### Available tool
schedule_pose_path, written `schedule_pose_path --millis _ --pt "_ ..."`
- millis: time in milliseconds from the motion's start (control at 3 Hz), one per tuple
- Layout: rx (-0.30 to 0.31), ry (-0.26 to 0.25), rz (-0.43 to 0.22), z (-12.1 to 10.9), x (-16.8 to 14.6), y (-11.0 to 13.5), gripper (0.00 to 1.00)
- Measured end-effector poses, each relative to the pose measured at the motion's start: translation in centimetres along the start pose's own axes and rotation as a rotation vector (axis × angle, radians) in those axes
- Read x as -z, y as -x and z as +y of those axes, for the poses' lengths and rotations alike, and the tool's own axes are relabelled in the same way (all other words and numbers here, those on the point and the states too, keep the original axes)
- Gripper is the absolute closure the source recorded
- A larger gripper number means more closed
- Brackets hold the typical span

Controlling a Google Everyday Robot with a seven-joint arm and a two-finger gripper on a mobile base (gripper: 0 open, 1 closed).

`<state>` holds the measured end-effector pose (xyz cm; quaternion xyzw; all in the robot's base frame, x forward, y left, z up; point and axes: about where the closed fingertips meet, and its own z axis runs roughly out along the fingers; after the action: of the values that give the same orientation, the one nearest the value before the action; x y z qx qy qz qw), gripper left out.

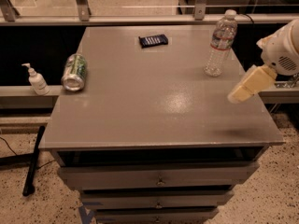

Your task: Knock water bottle over

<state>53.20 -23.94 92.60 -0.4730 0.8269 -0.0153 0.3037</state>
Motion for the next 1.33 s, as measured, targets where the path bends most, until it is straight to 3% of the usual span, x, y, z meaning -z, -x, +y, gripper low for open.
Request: schedule_pose_path --millis 667,1333 --pt "-0.125 -0.118 -0.206 -5.6 -5.2 2.1 0.0" --pt "-0.258 -0.115 -0.497 -9.6 -8.6 3.2 0.0"
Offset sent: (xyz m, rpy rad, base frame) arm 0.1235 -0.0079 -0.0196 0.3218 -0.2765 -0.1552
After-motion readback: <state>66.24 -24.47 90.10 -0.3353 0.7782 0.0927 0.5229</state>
